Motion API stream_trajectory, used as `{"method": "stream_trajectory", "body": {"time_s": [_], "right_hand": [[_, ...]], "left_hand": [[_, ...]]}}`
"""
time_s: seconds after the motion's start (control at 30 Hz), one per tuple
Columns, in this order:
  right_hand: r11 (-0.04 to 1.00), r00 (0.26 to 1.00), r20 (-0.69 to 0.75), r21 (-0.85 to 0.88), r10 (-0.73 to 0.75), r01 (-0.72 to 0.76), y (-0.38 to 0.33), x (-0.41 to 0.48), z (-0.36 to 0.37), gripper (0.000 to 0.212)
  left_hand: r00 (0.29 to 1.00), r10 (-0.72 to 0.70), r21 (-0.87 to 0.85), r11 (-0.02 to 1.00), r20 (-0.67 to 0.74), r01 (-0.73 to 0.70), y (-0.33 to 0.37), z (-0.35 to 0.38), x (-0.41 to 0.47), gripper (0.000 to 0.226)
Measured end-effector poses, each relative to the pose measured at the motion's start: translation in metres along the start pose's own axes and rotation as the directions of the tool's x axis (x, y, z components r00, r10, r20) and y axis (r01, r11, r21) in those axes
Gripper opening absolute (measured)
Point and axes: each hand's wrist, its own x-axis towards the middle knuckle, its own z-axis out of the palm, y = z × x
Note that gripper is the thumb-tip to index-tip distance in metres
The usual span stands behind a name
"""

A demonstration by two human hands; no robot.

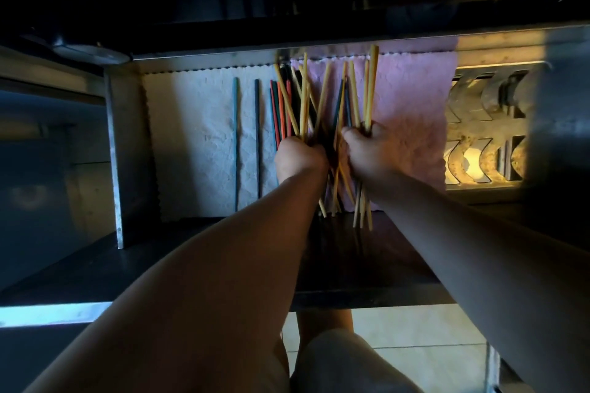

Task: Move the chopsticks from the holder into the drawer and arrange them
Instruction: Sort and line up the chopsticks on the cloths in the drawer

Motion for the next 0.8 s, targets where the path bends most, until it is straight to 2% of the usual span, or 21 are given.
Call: {"method": "stream_trajectory", "body": {"time_s": [0.13,0.33,0.53,0.7,0.77,0.8], "right_hand": [[1.0,1.0,0.02,0.023,0.018,-0.019,0.006,0.004,0.004,0.007],[1.0,1.0,0.011,-0.027,0.008,-0.008,0.014,0.008,0.009,0.012],[0.999,0.999,0.024,-0.027,0.048,-0.047,0.014,0.009,0.011,0.023],[0.99,0.998,-0.032,-0.135,-0.048,0.043,0.015,0.013,0.017,0.024],[0.972,0.998,-0.036,-0.231,-0.056,0.047,0.014,0.015,0.019,0.028],[0.955,0.998,-0.028,-0.292,-0.064,0.053,0.013,0.014,0.02,0.024]], "left_hand": [[1.0,-0.009,0.002,1.0,-0.019,0.009,-0.001,-0.001,-0.002,0.034],[0.998,-0.068,-0.084,0.994,0.013,0.069,0.003,0.005,-0.003,0.031],[0.999,-0.041,-0.101,0.994,-0.018,0.039,0.004,-0.001,-0.008,0.035],[1.0,0.017,-0.083,0.996,-0.017,-0.018,-0.001,-0.025,-0.009,0.03],[1.0,0.017,-0.081,0.997,-0.005,-0.017,-0.005,-0.034,-0.007,0.026],[1.0,0.016,-0.088,0.996,0.013,-0.015,-0.008,-0.038,-0.005,0.025]]}}
